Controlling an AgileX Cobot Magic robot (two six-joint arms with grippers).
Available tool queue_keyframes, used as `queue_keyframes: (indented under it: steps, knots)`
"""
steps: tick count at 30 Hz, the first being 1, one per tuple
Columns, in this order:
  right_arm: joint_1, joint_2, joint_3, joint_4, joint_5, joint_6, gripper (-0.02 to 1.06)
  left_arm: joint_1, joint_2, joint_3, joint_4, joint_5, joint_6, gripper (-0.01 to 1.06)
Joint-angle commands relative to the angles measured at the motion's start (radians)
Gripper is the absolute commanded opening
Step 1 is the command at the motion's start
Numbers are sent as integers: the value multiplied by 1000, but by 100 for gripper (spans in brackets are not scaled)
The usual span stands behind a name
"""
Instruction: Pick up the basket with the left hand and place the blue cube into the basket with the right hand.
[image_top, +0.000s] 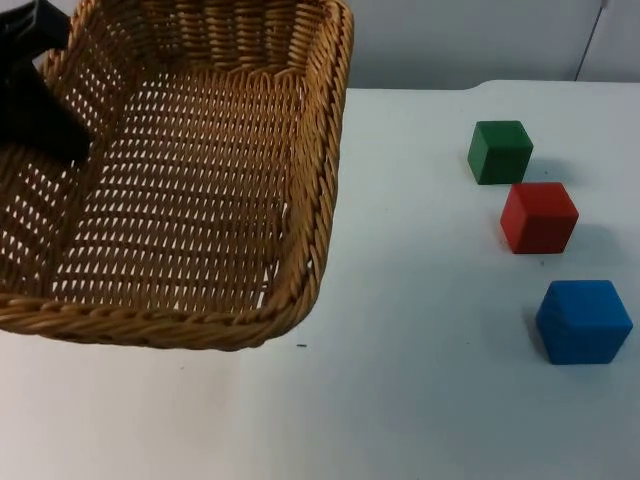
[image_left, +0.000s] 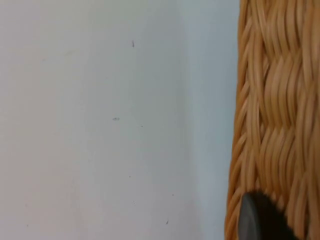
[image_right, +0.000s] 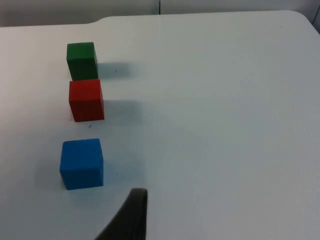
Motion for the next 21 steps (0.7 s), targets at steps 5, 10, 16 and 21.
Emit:
queue_keyframes:
  steps: [5, 10, 16, 21]
  knots:
    - [-5, -3, 11, 13, -10, -4, 104, 0, -129, 37, 42, 36, -62, 0]
    - [-5, -3, 11, 20, -10, -4, 104, 0, -211, 85, 134, 41, -140, 0]
    - [-5, -3, 9, 32, -10, -4, 104, 0, -235, 130, 135, 48, -152, 0]
    - [-5, -3, -13, 62, -3, -4, 103, 0, -235, 134, 135, 43, -176, 0]
